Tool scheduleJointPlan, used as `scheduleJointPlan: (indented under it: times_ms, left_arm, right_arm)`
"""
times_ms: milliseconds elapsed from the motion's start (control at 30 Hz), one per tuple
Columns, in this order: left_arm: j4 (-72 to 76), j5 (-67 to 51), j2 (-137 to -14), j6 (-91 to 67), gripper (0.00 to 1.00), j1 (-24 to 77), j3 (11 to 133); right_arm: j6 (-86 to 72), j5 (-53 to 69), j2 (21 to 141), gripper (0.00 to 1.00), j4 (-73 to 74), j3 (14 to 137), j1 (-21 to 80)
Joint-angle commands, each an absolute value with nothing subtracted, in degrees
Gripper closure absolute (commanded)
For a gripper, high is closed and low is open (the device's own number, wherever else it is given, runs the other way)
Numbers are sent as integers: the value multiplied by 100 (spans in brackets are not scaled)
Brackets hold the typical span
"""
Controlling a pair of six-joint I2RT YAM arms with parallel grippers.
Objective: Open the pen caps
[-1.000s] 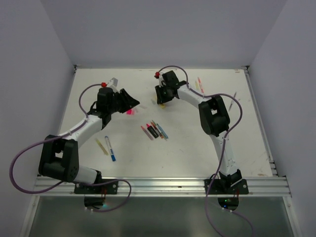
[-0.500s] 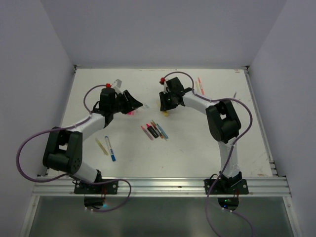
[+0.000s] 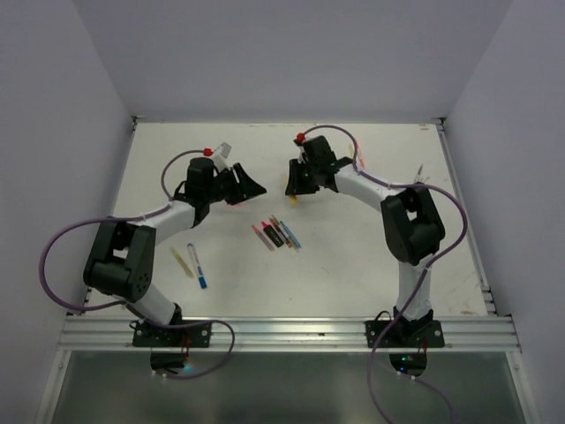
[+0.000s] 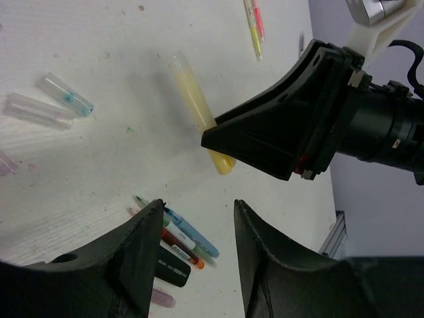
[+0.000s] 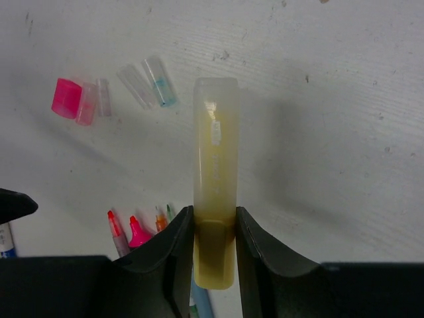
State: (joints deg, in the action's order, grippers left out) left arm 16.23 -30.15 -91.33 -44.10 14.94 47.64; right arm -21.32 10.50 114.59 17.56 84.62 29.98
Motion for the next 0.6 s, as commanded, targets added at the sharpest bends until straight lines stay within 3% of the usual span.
scheduleJointPlan:
  times_ms: [0, 400, 567]
  left_arm:
    - [1986, -3182, -9106, -3895, 50, 1634, 4834]
    - [1925, -2611, -9027, -3586, 48, 2153, 4746]
    - [2135, -2443, -9018, -3691, 43, 2320, 4755]
  right_arm:
    - [-2908, 1370, 11039, 94, 1503, 8437, 2997]
    - [-4604, 1362, 10406, 91, 589, 7726, 3006]
    - [-4913, 1214, 10398, 91, 562, 7734, 3041]
